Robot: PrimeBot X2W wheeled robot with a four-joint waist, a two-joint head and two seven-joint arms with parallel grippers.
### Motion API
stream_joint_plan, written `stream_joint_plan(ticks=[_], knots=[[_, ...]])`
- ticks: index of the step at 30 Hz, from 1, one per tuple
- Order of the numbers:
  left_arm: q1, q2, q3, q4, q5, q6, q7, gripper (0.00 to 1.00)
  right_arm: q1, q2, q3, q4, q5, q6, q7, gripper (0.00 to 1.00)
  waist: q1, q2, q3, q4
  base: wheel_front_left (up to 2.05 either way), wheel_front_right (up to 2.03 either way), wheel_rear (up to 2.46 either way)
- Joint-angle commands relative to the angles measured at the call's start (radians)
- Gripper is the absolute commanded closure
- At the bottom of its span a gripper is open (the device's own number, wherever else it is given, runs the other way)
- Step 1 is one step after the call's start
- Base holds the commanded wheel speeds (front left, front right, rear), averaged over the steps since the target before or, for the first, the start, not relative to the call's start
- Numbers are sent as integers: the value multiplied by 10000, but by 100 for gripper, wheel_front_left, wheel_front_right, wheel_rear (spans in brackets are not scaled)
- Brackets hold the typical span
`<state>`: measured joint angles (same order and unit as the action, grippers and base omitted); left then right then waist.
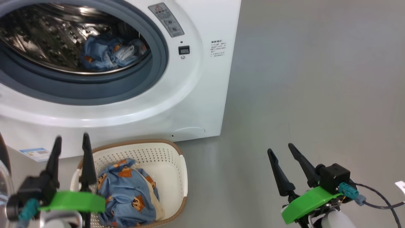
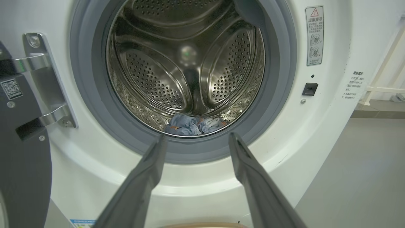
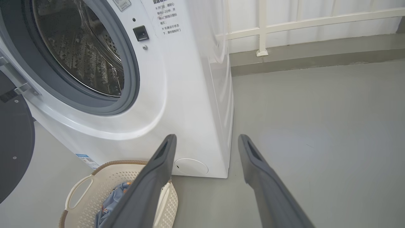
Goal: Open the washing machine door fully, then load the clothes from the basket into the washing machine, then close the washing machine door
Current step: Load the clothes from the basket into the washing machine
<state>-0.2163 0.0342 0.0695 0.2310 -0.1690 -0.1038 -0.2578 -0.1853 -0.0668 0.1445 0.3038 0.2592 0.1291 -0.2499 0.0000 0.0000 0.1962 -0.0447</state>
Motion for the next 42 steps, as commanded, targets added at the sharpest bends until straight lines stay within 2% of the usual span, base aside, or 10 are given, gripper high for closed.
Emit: stream_joint_plan(ticks=[1, 7, 18, 42], knots=[[175, 188, 252, -343, 9, 128, -40, 0, 107, 11, 235, -170, 62, 16, -118, 0, 0, 0, -204, 33, 0, 0, 0], [1281, 165, 177, -875, -100, 361, -40, 0, 287, 23, 276, -126, 49, 16, -118, 0, 0, 0, -621, 6, 0, 0, 0], [2836, 162, 99, -1778, -411, 1055, -40, 0, 537, -1, 323, -120, 21, 16, -118, 0, 0, 0, -1210, -14, 0, 0, 0], [4334, 160, -197, -2367, -691, 1664, -40, 0, 954, -9, 196, -302, -123, 16, -118, 0, 0, 0, -1839, -106, 0, 0, 0]])
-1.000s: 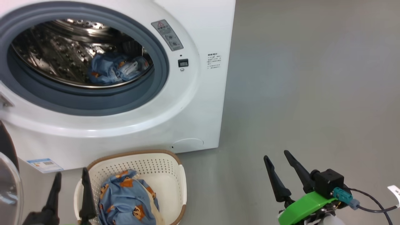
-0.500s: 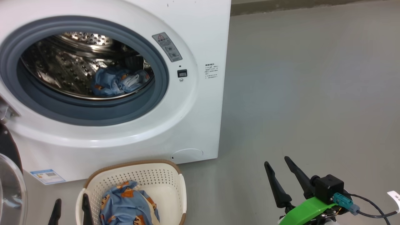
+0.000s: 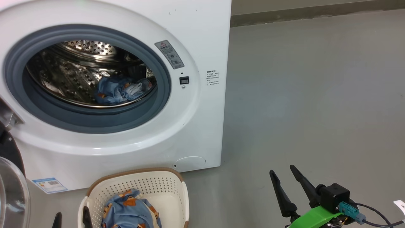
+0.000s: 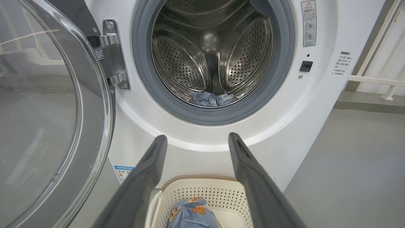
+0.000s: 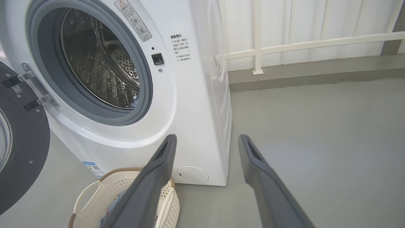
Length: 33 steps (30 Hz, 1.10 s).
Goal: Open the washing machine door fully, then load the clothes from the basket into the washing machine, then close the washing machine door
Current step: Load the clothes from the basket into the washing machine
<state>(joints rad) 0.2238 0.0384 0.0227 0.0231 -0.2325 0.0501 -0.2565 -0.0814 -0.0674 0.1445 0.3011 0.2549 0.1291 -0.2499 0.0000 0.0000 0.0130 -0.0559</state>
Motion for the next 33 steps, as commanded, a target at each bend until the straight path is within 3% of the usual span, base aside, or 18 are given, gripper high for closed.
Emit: stream_joint_plan(ticks=[1, 15, 33], knots=[[-52, 118, 260, -287, -60, 131, -53, 0, -81, -2, 185, -282, -93, 16, -118, 0, 0, 0, -12, 6, 0, 0, 0], [6, 118, 162, -199, 89, 37, -53, 0, -91, 50, 150, -353, -116, 16, -118, 0, 0, 0, 141, 38, 0, 0, 0], [-1220, 118, -448, 875, 8, -394, -53, 0, -515, 60, -8, -699, -125, 16, -118, 0, 0, 0, 1984, 0, 0, 0, 0]])
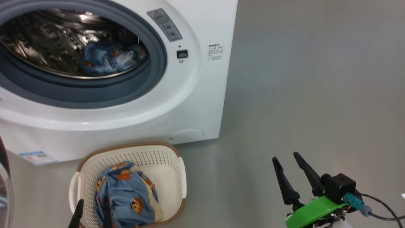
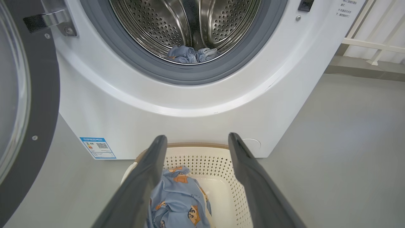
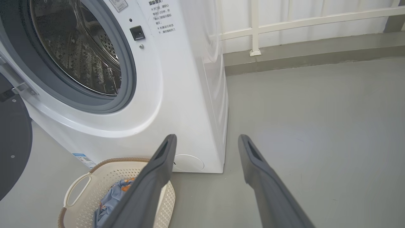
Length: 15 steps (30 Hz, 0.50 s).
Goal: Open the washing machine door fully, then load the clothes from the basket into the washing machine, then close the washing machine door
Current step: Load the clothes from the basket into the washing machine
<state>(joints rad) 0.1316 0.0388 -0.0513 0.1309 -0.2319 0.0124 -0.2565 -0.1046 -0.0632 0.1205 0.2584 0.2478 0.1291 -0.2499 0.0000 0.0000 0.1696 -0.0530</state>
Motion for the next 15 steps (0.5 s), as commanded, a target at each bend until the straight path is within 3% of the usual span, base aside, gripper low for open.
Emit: stream_joint_plan(ticks=[1, 15], knots=[[-447, 114, 276, -68, 26, -71, -53, 0, -333, 19, 226, -285, -46, 16, -118, 0, 0, 0, 584, -42, 0, 0, 0], [-3121, 156, 641, 2283, 419, -713, -53, 0, -1185, 30, 117, -752, -54, 16, -118, 0, 0, 0, 3175, -484, 0, 0, 0]])
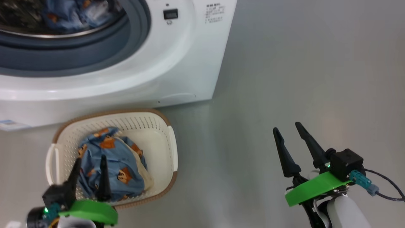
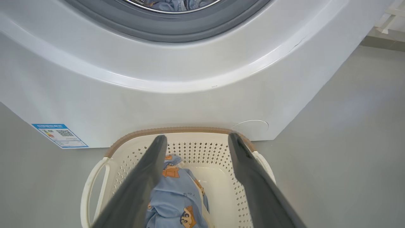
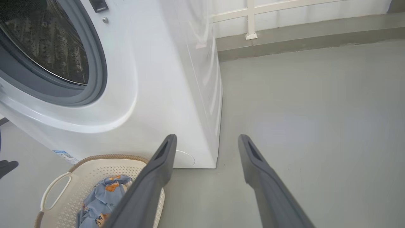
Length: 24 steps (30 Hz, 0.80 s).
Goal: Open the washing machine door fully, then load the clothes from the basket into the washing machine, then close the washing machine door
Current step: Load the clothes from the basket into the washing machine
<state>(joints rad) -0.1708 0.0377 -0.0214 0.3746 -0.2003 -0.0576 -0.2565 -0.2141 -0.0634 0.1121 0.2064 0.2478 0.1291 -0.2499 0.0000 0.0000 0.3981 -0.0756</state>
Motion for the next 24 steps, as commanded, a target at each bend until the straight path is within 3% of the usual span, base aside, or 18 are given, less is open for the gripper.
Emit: stream_joint_plan(ticks=[1, 13, 24], knots=[[-304, 197, 418, 15, 128, -42, -53, 0, -134, 37, 202, -273, -61, 16, -118, 0, 0, 0, 1072, -305, 0, 0, 0], [-2773, 714, 469, 2998, 413, -373, -53, 0, -624, 71, 89, -712, -79, 16, -118, 0, 0, 0, 2844, -559, 0, 0, 0], [-4685, 1278, 339, 5515, 578, -172, 428, 0, -892, 107, 127, -950, -37, 16, -118, 0, 0, 0, 4128, -659, 0, 0, 0]])
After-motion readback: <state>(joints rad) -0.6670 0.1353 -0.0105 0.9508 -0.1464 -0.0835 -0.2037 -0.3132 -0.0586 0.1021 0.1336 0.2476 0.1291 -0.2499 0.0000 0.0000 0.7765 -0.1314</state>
